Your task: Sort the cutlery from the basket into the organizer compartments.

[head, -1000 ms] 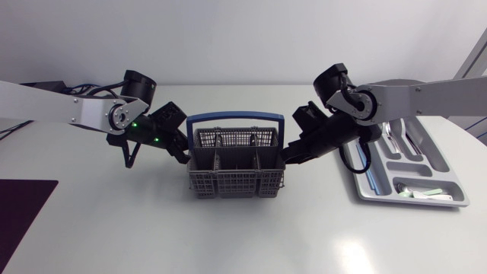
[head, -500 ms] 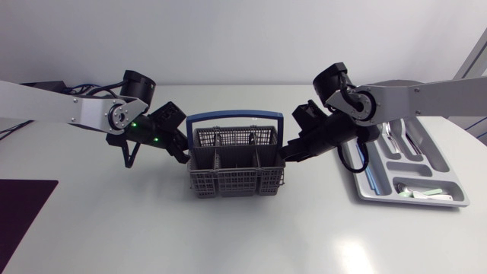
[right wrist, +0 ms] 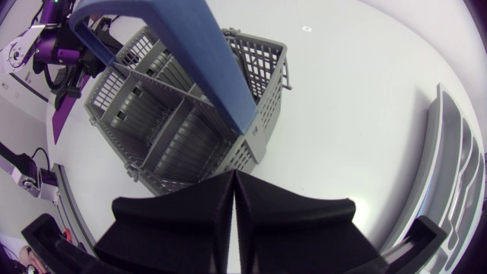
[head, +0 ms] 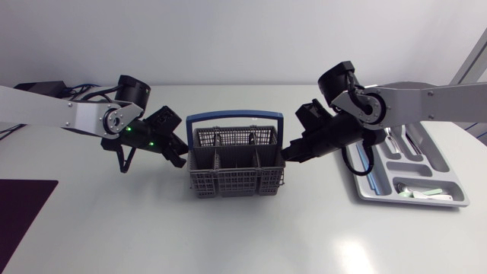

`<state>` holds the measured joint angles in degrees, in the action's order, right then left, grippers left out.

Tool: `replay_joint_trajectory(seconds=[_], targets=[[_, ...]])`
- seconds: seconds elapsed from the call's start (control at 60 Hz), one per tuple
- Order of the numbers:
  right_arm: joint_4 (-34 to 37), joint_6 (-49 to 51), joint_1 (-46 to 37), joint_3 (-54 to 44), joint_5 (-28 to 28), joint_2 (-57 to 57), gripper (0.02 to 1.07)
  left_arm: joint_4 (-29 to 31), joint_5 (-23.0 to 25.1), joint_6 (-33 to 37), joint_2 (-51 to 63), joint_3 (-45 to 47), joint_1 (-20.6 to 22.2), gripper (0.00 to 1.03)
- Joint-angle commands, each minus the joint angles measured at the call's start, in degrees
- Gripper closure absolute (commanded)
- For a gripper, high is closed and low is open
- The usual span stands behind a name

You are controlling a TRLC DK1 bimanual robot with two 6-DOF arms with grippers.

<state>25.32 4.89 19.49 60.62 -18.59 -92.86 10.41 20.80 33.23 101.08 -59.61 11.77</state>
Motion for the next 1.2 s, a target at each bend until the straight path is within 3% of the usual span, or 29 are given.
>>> replay_joint_trajectory(seconds=[0.0,0.383,0.7,0.833,0.883,1.033,1.133,1.183], targets=[[0.25,-1.02,0.64,-1.65,0.31,1.45,1.01,-0.22,0.65,-0.45,-1.15,-0.24,0.89,1.0],[0.52,-1.02,1.78,-2.17,0.84,2.07,1.01,-0.22,0.65,-0.89,0.26,-2.17,1.59,1.0],[-0.45,1.0,-0.59,-5.07,11.56,7.17,1.01,-0.22,0.65,-0.89,-7.74,3.54,-4.83,0.99],[-1.24,1.44,-1.12,-6.39,14.72,10.07,1.01,-0.13,0.65,-2.03,-13.19,5.91,-7.2,0.95],[-1.59,1.53,-1.64,-6.83,15.43,11.3,1.0,0.04,0.56,-2.12,-15.74,7.14,-7.46,0.89],[-2.29,2.23,-3.75,-8.06,16.74,14.81,0.84,0.48,-1.37,-2.56,-20.75,9.69,-8.08,0.77],[-2.29,3.03,-4.54,-8.85,17.8,17.27,0.6,0.84,-2.16,-3.09,-23.82,11.27,-8.87,0.62],[-2.29,3.55,-5.34,-9.29,17.89,18.42,0.53,0.92,-3.66,-3.35,-25.32,12.15,-9.05,0.46]])
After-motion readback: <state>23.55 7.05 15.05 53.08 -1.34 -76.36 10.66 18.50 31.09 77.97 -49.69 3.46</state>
